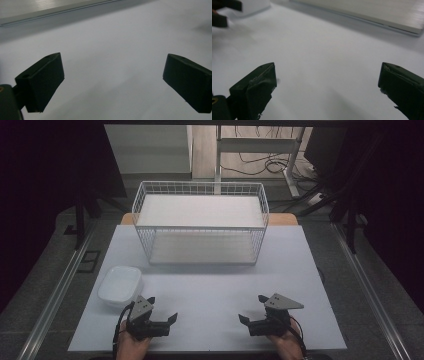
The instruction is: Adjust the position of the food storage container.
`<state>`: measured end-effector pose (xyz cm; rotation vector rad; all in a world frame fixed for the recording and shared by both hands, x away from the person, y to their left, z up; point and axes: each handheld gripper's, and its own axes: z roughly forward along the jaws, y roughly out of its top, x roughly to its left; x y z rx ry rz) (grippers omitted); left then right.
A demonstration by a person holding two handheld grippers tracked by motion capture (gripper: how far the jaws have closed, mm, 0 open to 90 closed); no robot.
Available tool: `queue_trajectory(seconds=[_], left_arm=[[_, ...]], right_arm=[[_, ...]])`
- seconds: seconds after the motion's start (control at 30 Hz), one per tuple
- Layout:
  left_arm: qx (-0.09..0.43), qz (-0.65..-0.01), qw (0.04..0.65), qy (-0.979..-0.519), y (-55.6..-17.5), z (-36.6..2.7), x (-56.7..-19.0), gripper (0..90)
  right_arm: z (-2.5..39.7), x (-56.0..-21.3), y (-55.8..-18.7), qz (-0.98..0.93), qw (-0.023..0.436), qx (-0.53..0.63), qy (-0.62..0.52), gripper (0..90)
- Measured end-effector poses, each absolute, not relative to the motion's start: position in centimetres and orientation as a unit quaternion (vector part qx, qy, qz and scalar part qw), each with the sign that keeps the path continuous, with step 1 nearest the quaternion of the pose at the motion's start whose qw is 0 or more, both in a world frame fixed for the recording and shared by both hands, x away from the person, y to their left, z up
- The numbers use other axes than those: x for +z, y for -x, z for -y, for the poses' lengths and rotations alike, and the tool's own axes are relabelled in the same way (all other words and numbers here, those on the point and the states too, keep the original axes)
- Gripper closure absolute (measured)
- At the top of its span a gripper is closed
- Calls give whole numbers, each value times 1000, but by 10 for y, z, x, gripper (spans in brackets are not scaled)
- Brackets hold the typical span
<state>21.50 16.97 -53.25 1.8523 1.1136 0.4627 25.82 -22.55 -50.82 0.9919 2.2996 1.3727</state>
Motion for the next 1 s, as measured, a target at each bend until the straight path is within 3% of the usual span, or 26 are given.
queue_trajectory(seconds=[0.27,0.57,1.0], left_arm=[[150,-436,476,-749,-217,-169,-532,31],[143,-433,471,-755,-216,-168,-527,8],[156,-429,453,-765,-216,-167,-521,167]], right_arm=[[228,-509,-255,-793,128,486,-345,15],[226,-510,-255,-795,121,484,-344,15],[223,-510,-254,-803,126,474,-339,15]])
